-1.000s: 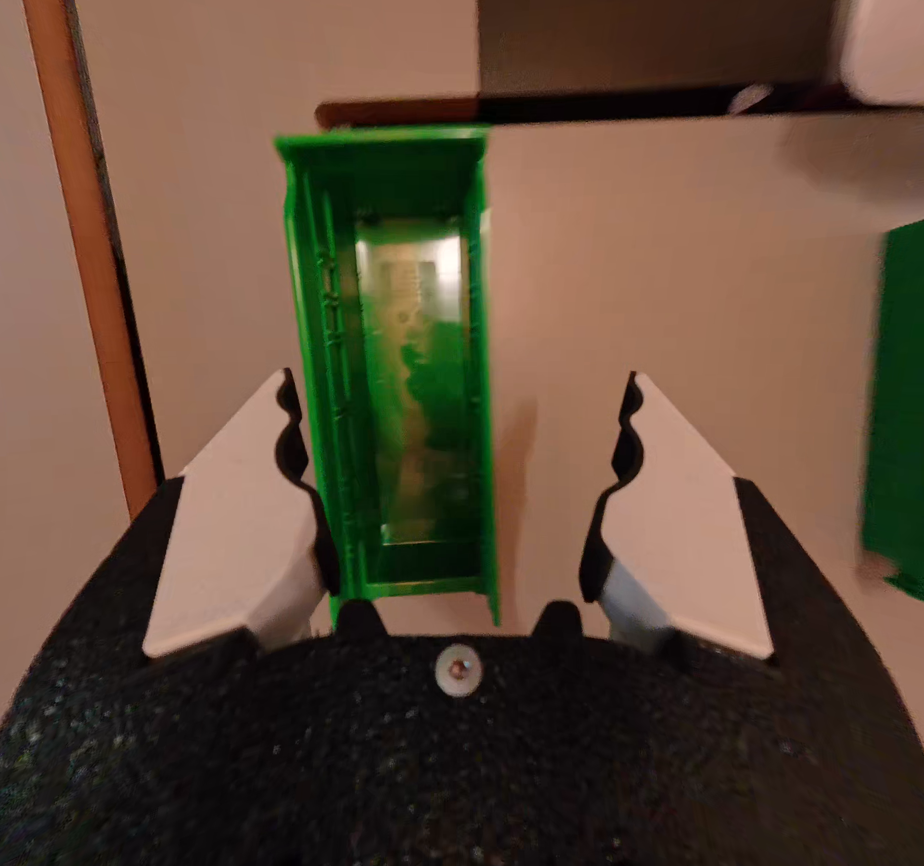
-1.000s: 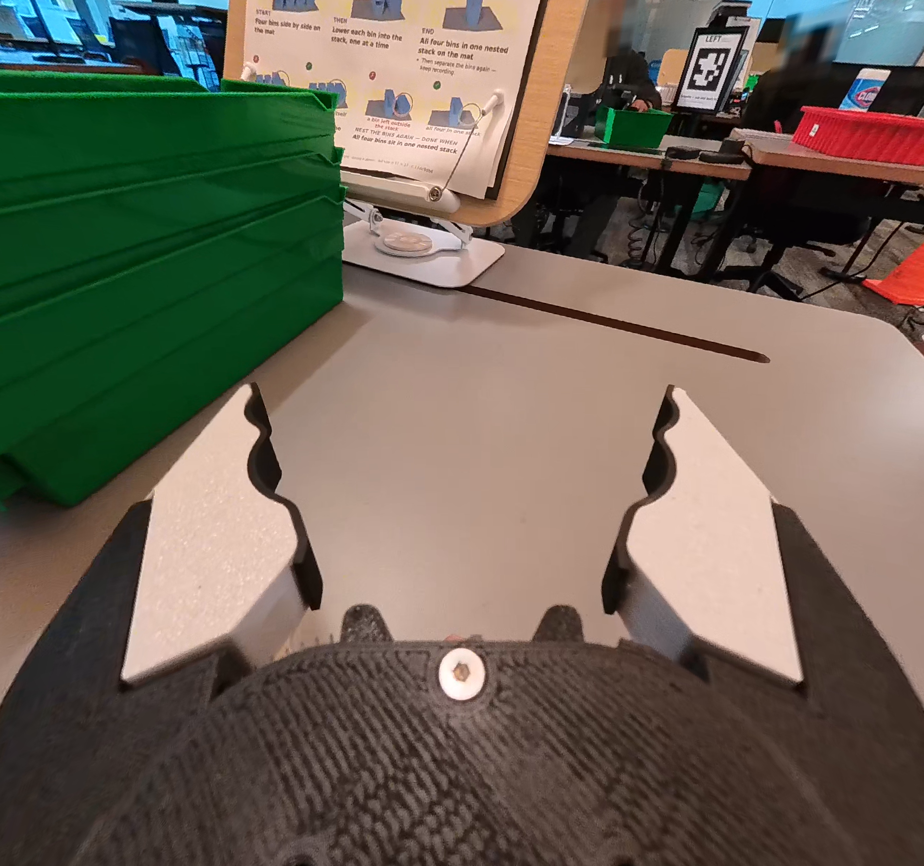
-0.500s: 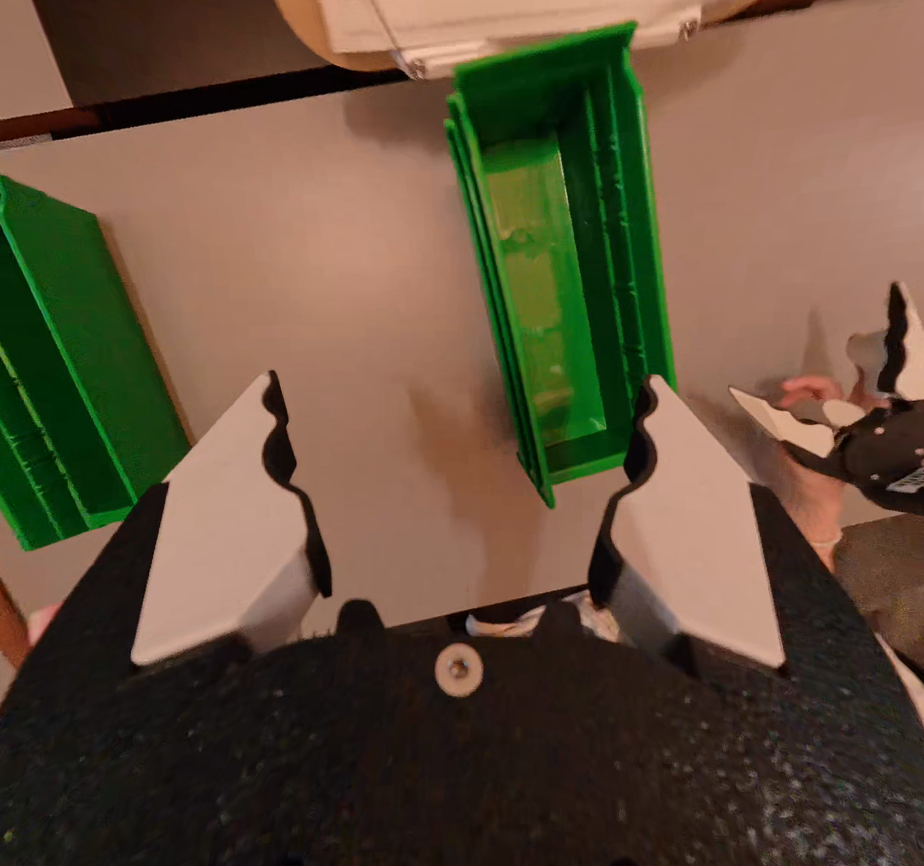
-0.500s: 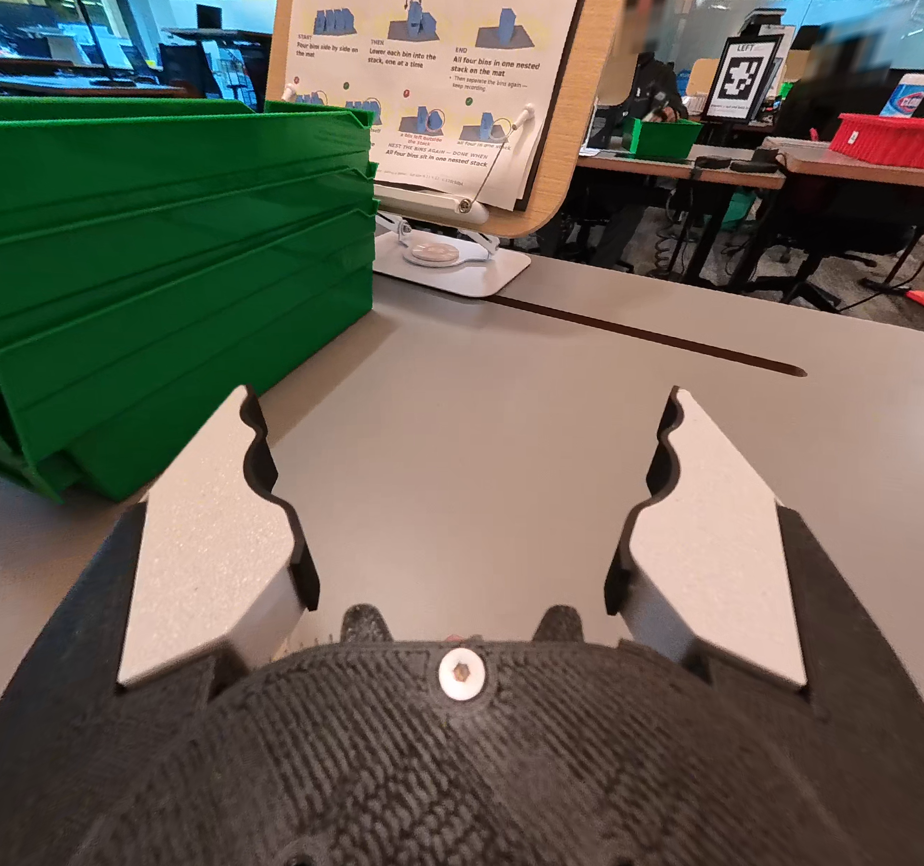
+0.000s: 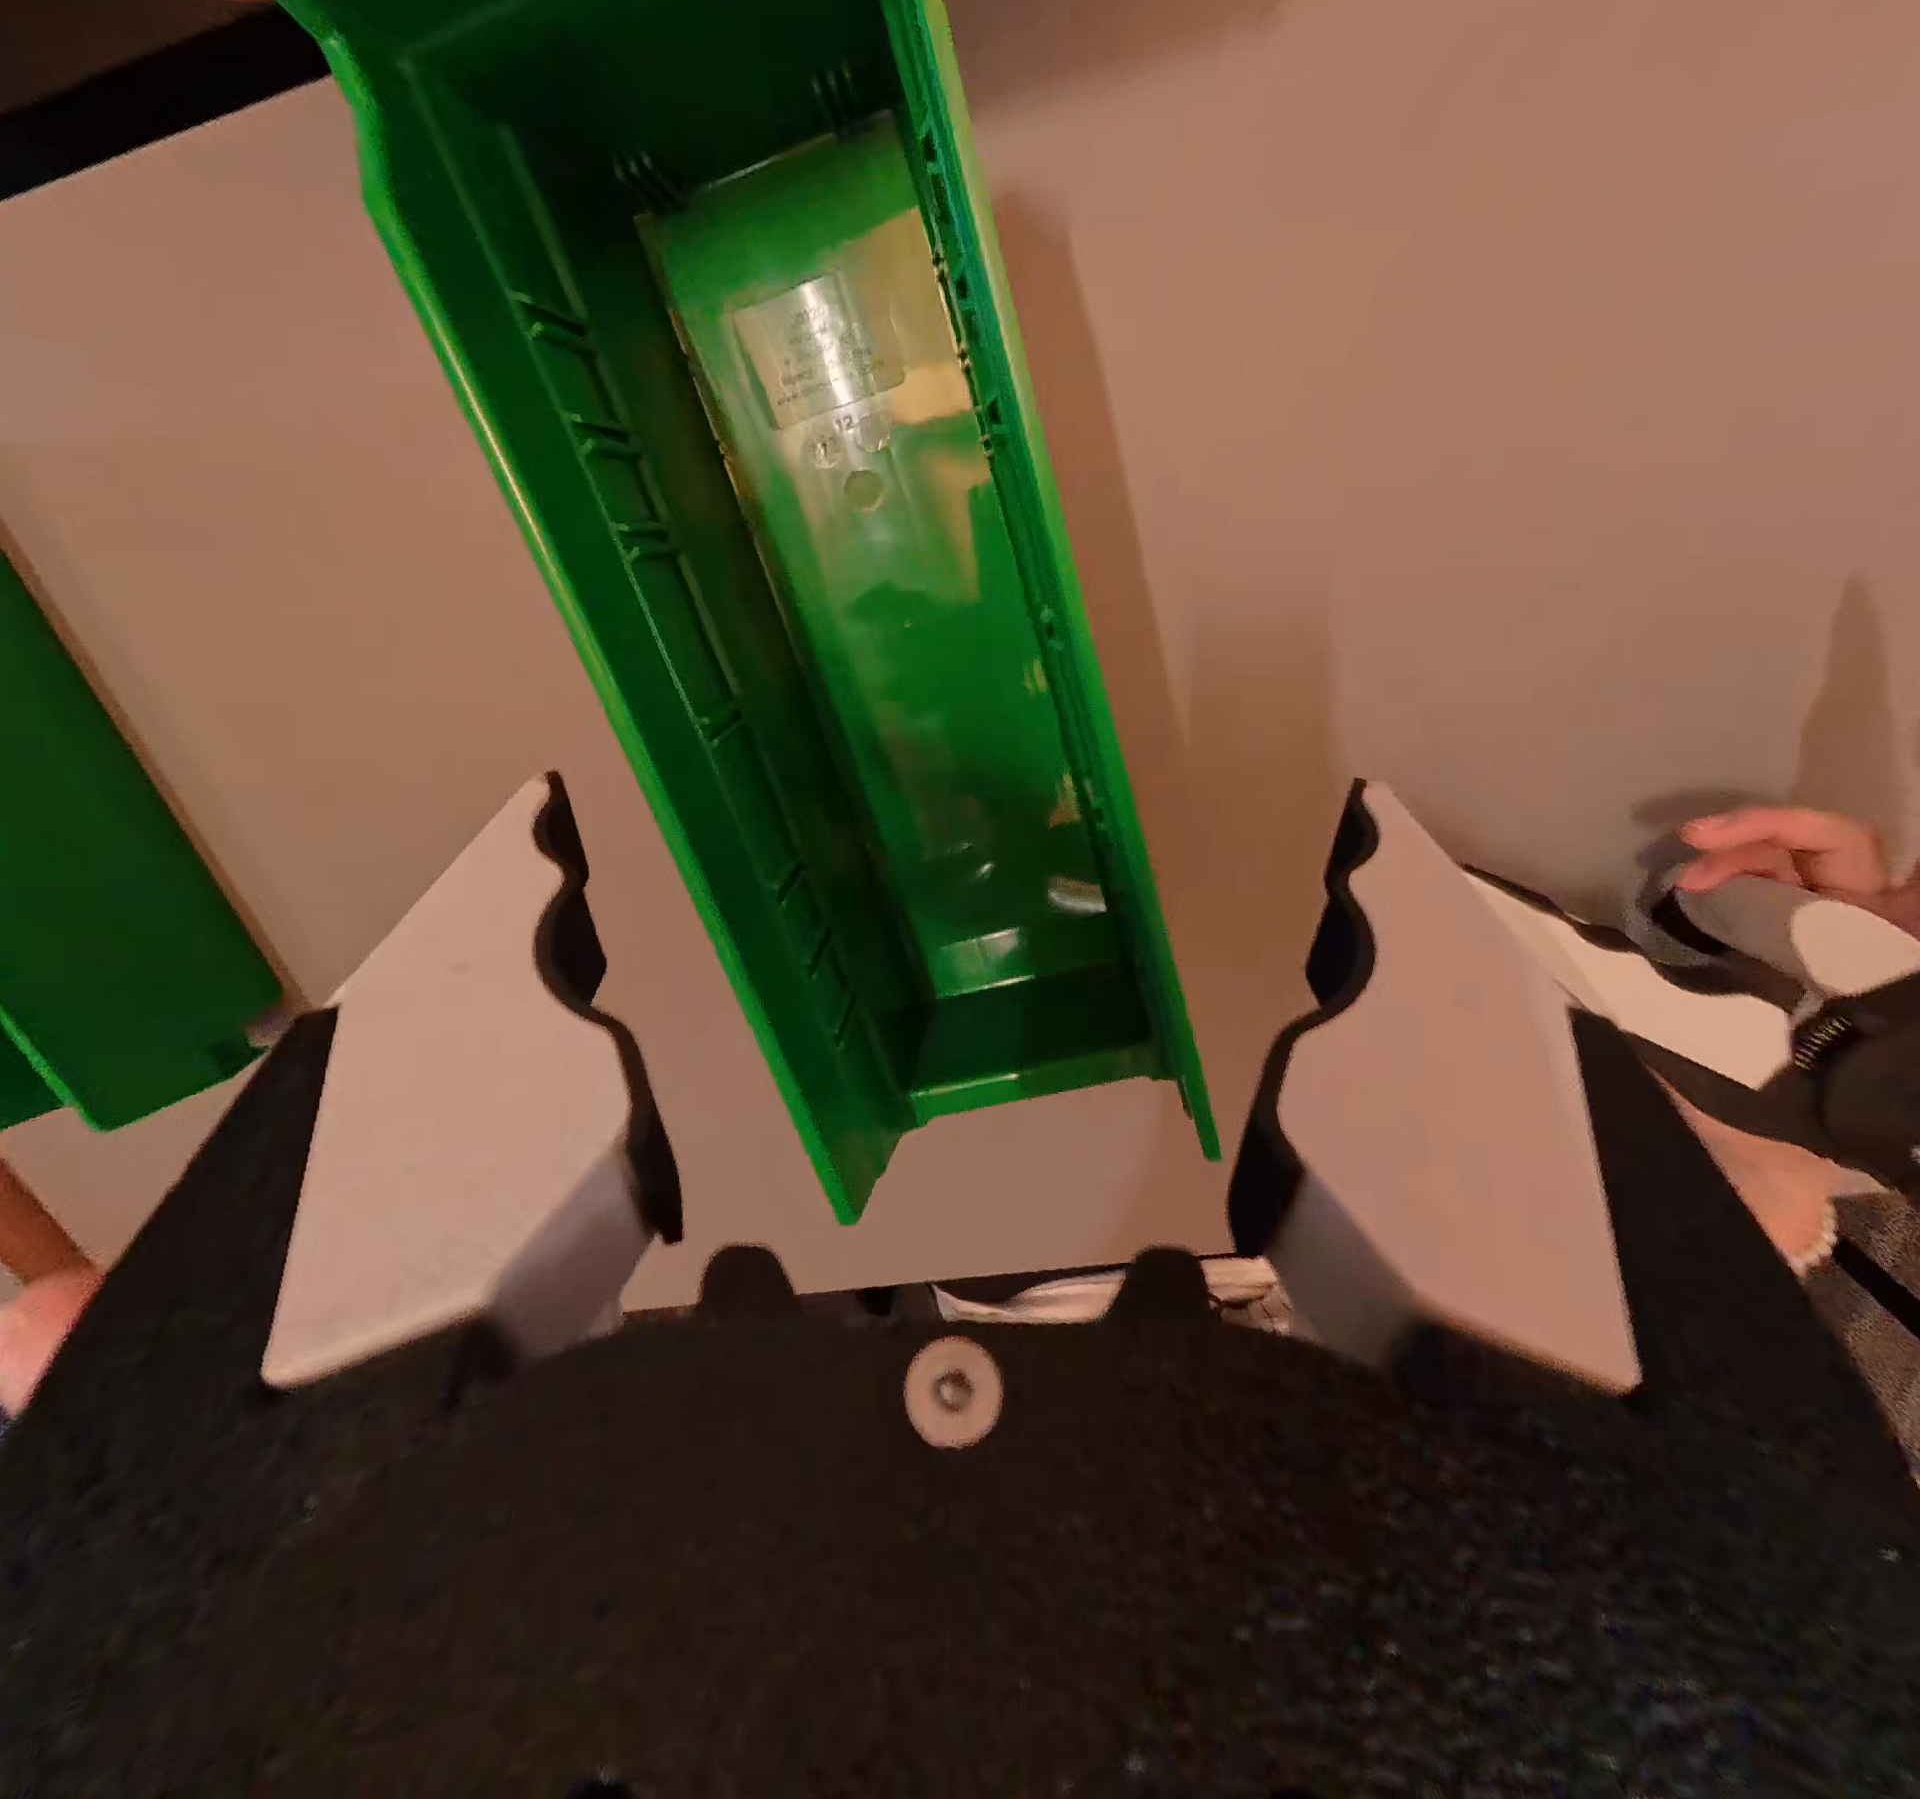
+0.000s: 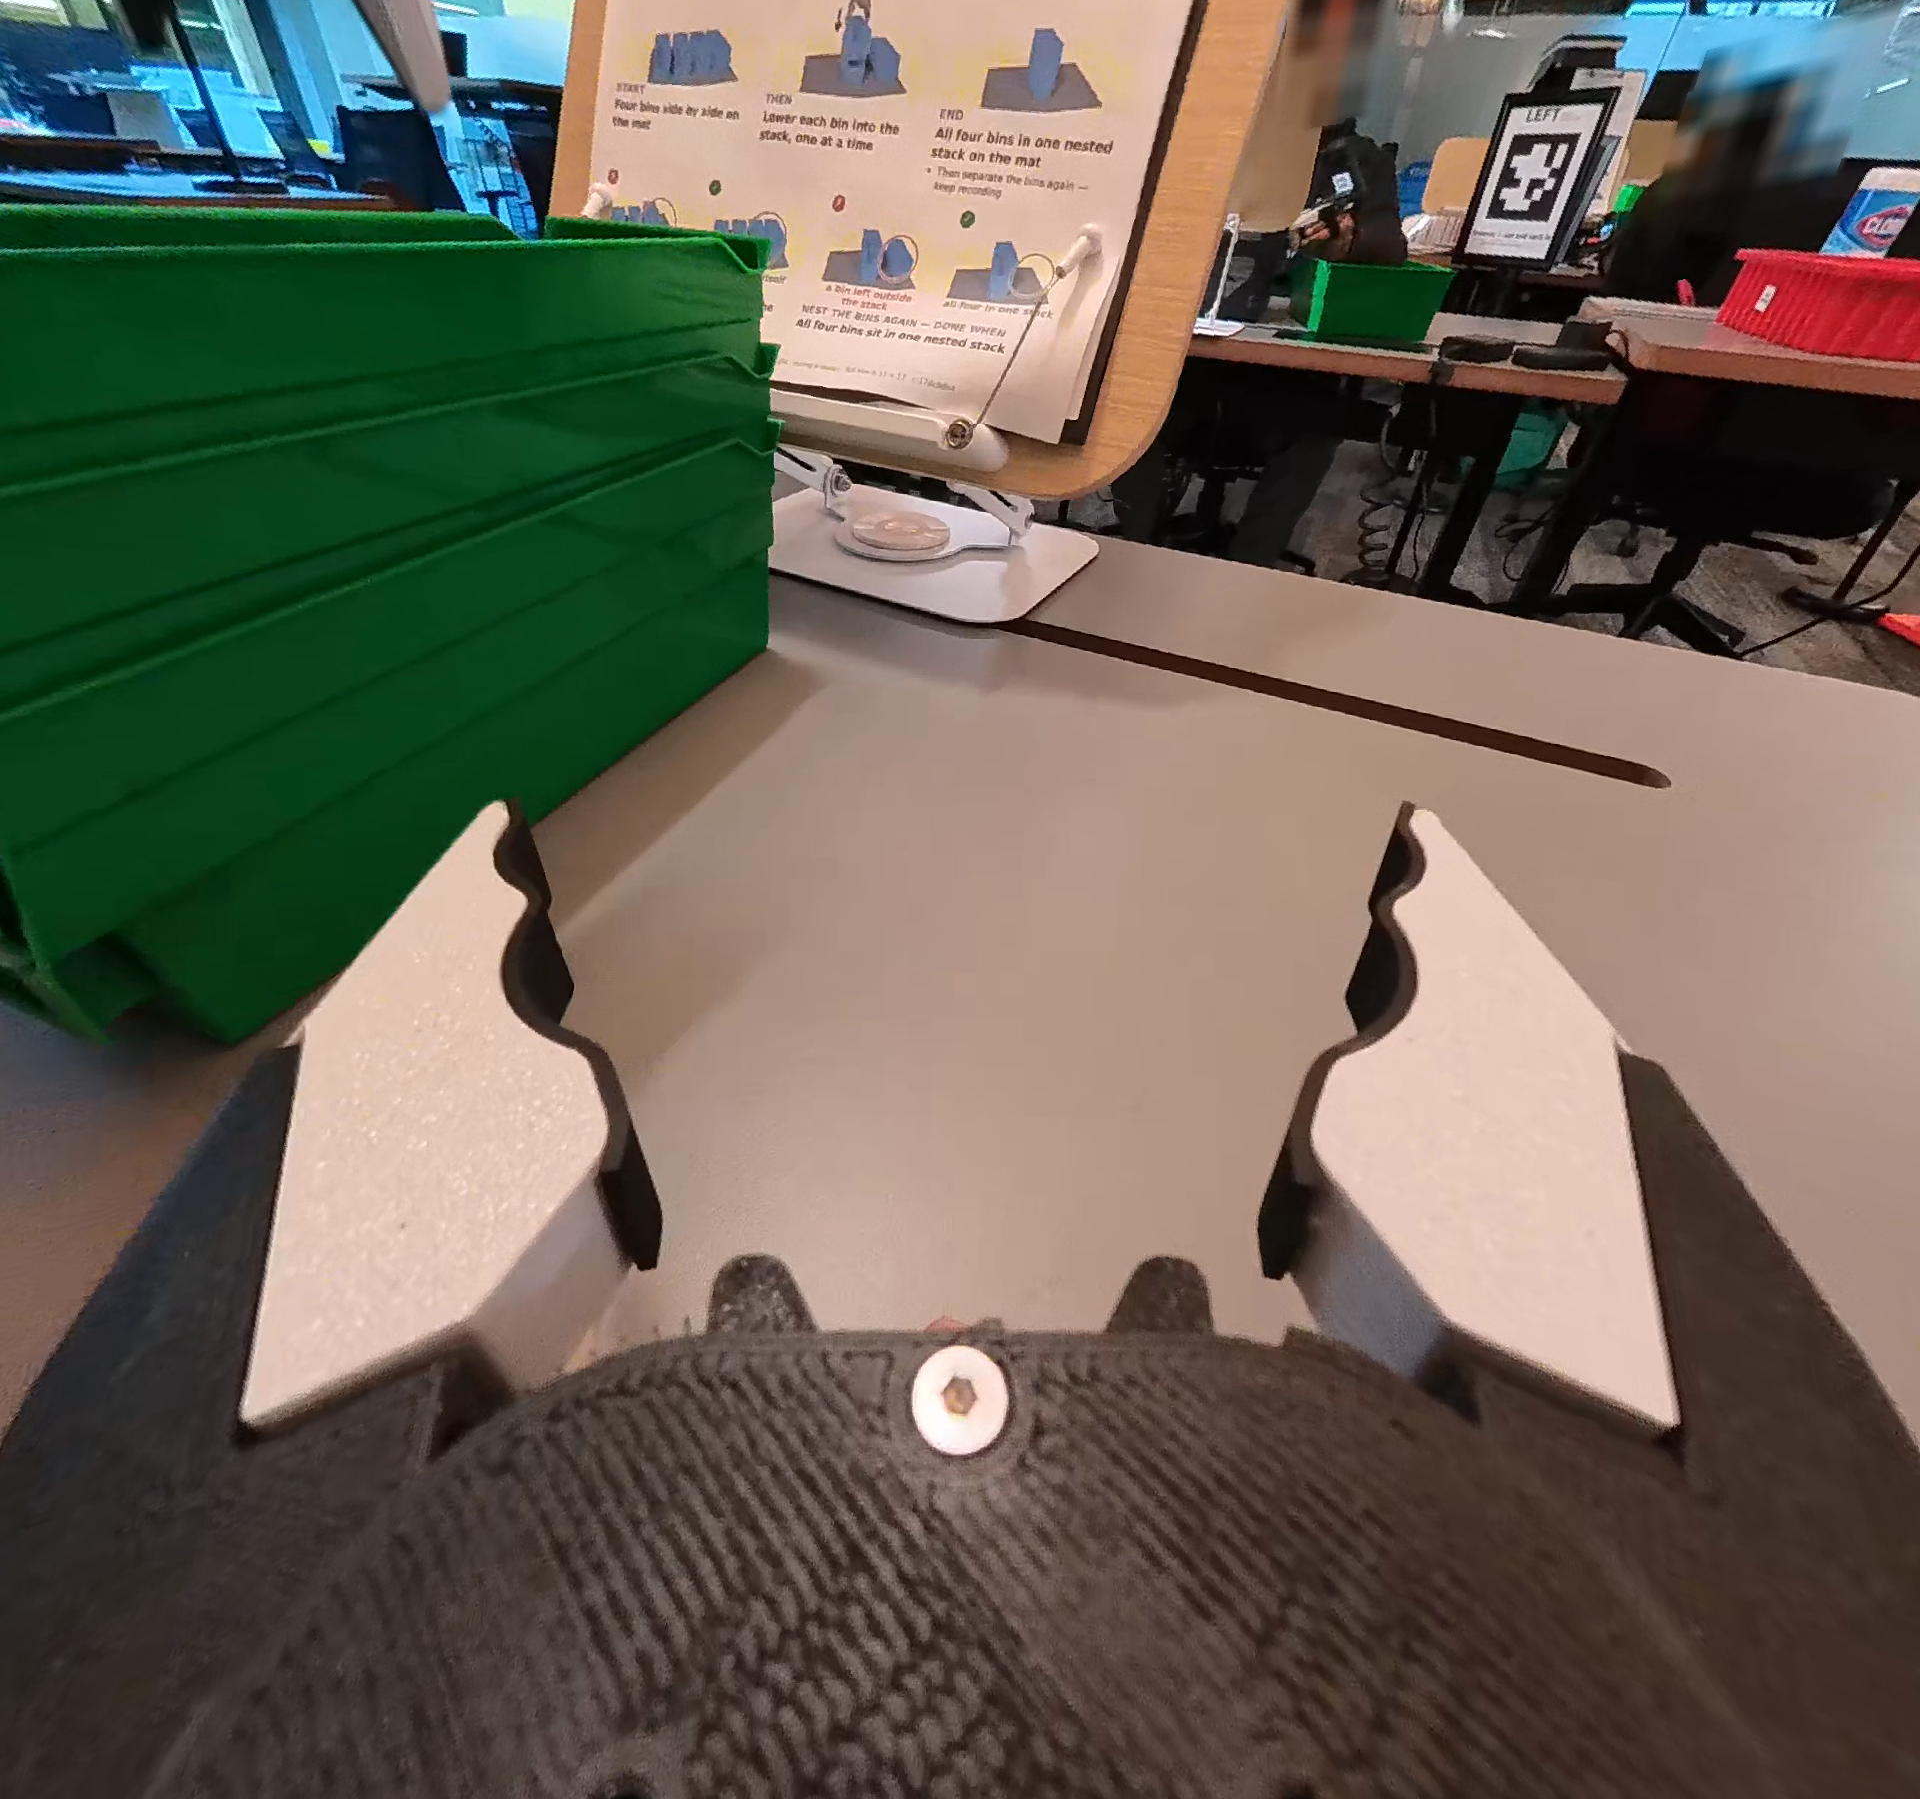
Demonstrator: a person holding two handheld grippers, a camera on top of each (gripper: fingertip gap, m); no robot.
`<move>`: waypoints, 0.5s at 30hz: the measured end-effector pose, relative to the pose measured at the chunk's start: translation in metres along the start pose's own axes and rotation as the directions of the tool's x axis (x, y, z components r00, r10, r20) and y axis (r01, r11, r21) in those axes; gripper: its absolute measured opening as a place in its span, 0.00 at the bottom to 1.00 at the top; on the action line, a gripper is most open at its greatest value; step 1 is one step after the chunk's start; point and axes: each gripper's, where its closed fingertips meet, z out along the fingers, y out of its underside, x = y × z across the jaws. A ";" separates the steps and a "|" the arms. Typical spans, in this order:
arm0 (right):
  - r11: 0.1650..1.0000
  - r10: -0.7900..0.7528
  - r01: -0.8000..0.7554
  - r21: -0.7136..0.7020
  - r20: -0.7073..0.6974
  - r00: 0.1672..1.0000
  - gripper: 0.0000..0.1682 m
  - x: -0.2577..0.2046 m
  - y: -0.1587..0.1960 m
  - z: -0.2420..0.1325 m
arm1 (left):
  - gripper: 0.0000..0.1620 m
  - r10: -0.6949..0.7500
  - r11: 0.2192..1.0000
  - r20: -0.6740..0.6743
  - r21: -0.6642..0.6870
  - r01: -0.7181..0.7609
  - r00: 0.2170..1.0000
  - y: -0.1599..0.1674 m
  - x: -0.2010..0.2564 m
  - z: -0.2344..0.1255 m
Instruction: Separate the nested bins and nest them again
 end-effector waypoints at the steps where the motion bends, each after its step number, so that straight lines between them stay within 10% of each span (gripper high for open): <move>1: 1.000 -0.003 0.003 -0.002 -0.001 1.000 0.90 0.000 0.000 0.000 | 0.86 -0.001 1.000 0.027 -0.012 0.002 1.000 0.001 -0.003 0.004; 15: 1.000 0.019 -0.019 -0.011 0.002 1.000 0.91 0.002 0.002 0.001 | 0.90 -0.111 0.992 0.040 -0.056 0.113 0.993 0.005 -0.034 0.039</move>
